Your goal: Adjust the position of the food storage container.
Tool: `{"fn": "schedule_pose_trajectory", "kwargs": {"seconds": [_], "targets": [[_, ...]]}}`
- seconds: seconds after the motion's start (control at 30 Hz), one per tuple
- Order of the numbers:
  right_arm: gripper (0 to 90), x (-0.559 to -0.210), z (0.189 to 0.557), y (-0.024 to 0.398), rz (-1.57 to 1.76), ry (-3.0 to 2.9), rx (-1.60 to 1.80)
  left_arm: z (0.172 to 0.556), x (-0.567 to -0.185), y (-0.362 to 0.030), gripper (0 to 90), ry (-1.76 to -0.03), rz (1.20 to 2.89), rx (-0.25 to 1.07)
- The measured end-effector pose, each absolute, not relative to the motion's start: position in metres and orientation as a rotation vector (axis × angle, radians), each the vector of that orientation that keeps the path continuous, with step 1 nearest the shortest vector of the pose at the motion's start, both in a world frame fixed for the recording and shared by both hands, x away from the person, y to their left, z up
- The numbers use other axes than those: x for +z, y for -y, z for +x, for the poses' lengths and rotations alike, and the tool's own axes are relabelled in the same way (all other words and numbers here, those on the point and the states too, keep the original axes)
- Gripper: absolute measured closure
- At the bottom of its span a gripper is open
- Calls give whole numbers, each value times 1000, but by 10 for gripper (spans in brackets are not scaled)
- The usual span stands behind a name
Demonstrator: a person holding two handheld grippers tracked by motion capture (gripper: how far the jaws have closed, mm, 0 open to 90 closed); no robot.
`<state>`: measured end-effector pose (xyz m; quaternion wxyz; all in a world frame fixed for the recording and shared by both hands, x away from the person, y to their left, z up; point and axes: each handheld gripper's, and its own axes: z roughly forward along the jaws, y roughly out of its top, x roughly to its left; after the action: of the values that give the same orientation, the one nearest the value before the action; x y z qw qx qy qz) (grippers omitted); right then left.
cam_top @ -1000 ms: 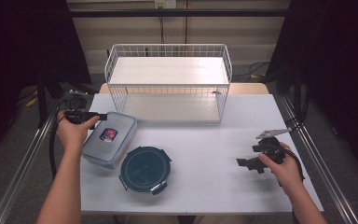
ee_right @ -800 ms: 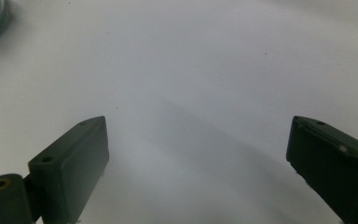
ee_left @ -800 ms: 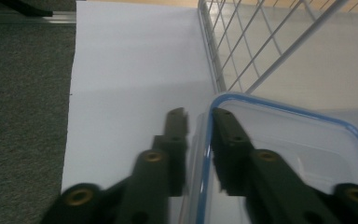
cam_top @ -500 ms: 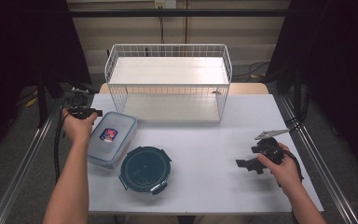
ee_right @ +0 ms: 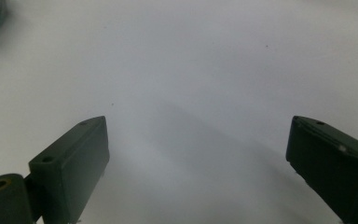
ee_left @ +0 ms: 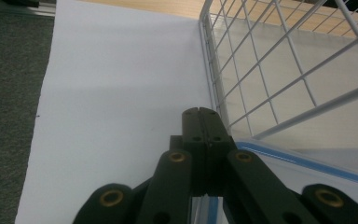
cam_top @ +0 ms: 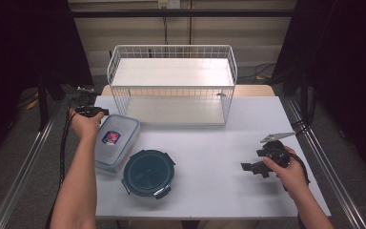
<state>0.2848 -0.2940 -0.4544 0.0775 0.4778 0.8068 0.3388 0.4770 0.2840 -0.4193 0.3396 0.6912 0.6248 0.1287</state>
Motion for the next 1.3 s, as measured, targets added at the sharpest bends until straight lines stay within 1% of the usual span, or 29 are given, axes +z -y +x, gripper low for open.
{"fn": "schedule_pose_trajectory", "kwargs": {"seconds": [0.2, 0.27, 0.43, 0.6, 0.63, 0.67, 0.7, 0.8, 0.83, 0.87, 0.9, 1.03, 1.07, 1.1, 1.2, 1.23, 1.27, 1.3], "targets": [[56, -454, 285, 294, 1427, -2417, 1026, 476, -417, -284, 900, -1634, 1790, 303], [56, -453, 285, 293, 1427, -2419, 1021, 475, -417, -281, 900, -1608, 1797, 240], [56, -450, 284, 291, 1418, -2413, 1030, 471, -418, -273, 900, -1575, 1799, 181], [56, -451, 284, 289, 1404, -2426, 1035, 467, -414, -268, 900, -1552, 1805, 152], [56, -451, 284, 289, 1404, -2426, 1035, 465, -412, -266, 900, -1544, 1813, 76], [56, -451, 284, 289, 1404, -2426, 1035, 465, -412, -266, 900, -1544, 1813, 76], [56, -450, 284, 289, 1405, -2426, 1036, 462, -413, -263, 900, -1525, 1849, 80], [56, -450, 284, 289, 1398, -2422, 1032, 460, -412, -262, 900, -1524, 1842, 96], [56, -449, 284, 288, 1402, -2417, 1044, 458, -410, -264, 900, -1536, 1809, 123], [56, -449, 284, 288, 1402, -2417, 1044, 458, -410, -264, 900, -1536, 1809, 123], [56, -448, 283, 288, 1405, -2420, 1035, 456, -407, -269, 900, -1560, 1783, 199], [56, -447, 283, 286, 1393, -2424, 1033, 455, -408, -273, 900, -1609, 1831, 218], [56, -447, 283, 286, 1393, -2424, 1033, 455, -408, -273, 900, -1609, 1831, 218], [56, -448, 283, 285, 1401, -2421, 1041, 455, -409, -273, 900, -1603, 1852, 185], [56, -449, 283, 285, 1395, -2423, 1035, 453, -410, -272, 900, -1600, 1829, 192], [56, -449, 283, 286, 1391, -2427, 1031, 453, -410, -272, 900, -1583, 1799, 123], [56, -449, 283, 286, 1385, -2430, 1030, 453, -410, -272, 900, -1583, 1799, 123], [56, -449, 283, 285, 1387, -2429, 1030, 453, -411, -268, 900, -1575, 1811, 89]]}}
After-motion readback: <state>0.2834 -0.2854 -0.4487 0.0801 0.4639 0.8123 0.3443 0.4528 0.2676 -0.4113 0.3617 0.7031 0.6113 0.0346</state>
